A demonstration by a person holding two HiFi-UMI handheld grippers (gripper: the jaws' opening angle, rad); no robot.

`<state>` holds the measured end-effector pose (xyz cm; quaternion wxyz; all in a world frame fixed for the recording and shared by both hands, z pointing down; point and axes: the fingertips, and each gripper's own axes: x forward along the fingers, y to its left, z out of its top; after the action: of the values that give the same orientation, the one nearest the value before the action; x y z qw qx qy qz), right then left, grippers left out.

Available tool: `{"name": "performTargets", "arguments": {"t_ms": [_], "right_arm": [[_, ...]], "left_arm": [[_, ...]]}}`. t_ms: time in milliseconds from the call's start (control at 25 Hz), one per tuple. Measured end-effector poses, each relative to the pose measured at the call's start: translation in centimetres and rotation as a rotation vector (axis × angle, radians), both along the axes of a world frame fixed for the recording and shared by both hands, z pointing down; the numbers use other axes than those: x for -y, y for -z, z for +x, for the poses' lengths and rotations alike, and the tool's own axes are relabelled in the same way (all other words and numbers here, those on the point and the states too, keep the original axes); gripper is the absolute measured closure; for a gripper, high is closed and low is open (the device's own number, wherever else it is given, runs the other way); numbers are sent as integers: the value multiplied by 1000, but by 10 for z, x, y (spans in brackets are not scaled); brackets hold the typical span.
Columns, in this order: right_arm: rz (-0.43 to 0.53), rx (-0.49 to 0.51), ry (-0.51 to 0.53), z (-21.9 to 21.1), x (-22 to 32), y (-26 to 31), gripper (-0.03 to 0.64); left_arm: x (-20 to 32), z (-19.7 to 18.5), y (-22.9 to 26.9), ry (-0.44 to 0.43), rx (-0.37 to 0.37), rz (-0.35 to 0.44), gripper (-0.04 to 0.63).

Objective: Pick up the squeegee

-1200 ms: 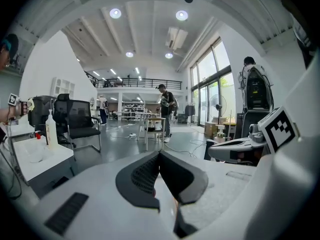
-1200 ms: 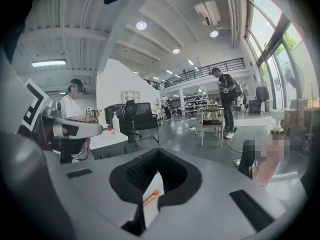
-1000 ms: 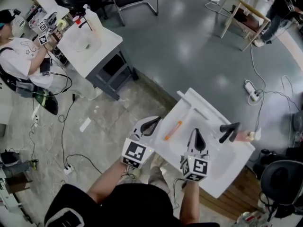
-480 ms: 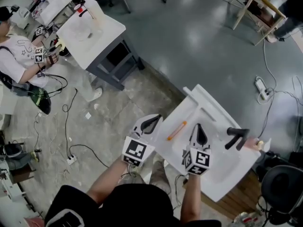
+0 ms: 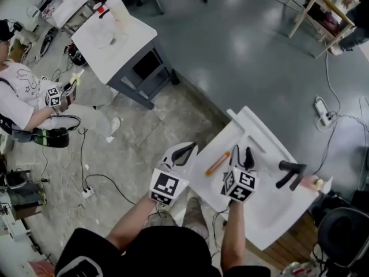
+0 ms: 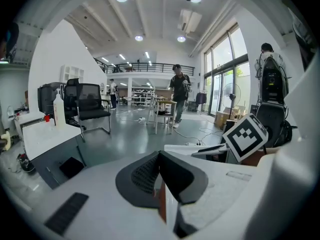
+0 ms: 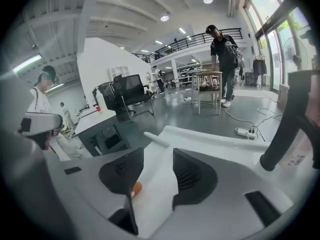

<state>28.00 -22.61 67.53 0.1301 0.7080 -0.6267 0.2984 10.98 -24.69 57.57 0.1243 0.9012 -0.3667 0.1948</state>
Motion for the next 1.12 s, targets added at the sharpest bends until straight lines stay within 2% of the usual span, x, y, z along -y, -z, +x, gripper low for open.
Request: {"name": "performTargets", "arguments": {"t_ms": [360, 520, 760, 1000, 1120], "right_arm": [[-127, 49, -6, -2, 16, -50, 320], [-155, 57, 0, -6, 18, -60, 310], [-180, 55, 19, -10, 18, -65, 329], [-195, 20, 28, -12, 16, -64, 436], [-204, -10, 15, -8, 14, -64, 454]], "left_arm": [[-2, -4, -15, 18, 9, -25, 592], [-2, -5, -19, 24, 15, -30, 592], [-2, -5, -21, 27, 22, -34, 592], [-5, -6, -21, 27, 22, -35, 592], [-6, -8, -20, 27, 21, -32, 592]]}}
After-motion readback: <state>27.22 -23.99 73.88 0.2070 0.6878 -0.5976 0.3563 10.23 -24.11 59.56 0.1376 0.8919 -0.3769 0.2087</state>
